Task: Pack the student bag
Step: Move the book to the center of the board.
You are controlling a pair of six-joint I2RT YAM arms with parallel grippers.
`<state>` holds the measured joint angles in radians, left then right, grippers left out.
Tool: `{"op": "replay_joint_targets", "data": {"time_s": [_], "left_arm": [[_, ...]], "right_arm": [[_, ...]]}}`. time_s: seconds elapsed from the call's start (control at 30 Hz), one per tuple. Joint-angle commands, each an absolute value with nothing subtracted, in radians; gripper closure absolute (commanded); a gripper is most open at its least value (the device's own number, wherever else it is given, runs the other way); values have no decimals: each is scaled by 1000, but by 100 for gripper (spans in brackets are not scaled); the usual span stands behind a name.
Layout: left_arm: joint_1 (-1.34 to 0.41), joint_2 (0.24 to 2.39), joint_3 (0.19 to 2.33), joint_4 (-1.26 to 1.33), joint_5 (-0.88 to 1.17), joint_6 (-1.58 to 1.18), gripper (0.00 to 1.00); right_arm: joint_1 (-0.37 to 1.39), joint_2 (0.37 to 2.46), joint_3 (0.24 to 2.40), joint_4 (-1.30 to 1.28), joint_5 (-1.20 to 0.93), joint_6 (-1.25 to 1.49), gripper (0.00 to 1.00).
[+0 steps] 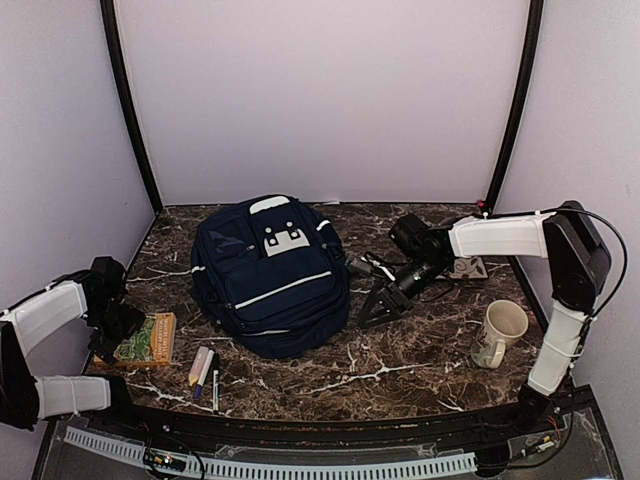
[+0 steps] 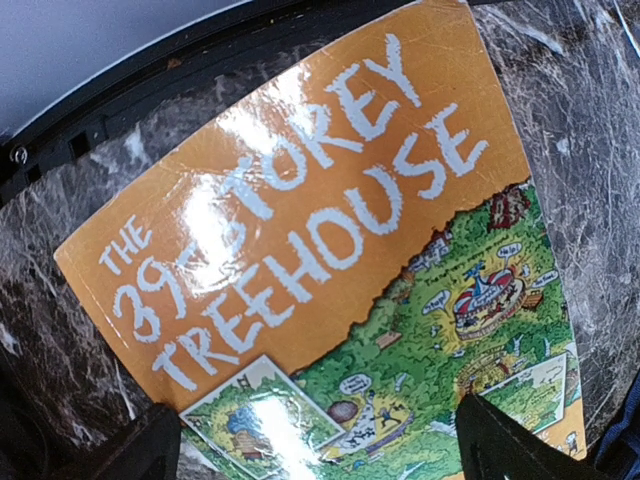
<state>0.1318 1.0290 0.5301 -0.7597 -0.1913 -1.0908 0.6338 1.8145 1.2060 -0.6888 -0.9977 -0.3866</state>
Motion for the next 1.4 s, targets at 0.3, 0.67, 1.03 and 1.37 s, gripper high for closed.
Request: {"op": "replay_joint_targets", "data": {"time_s": [0.3, 0.67, 1.03, 1.37], "left_arm": [[139, 1336, 659, -266, 58, -739, 11], [137, 1664, 835, -217, 170, -691, 22], [140, 1747, 1076, -405, -117, -656, 22], [140, 1871, 1297, -391, -71, -536, 29]], "right_arm": [[637, 1811, 1352, -652, -826, -296, 48], [866, 2025, 1662, -482, -687, -61, 53], [930, 2502, 2270, -386, -630, 180, 56], [804, 2641, 2226, -268, -461, 421, 65]]}}
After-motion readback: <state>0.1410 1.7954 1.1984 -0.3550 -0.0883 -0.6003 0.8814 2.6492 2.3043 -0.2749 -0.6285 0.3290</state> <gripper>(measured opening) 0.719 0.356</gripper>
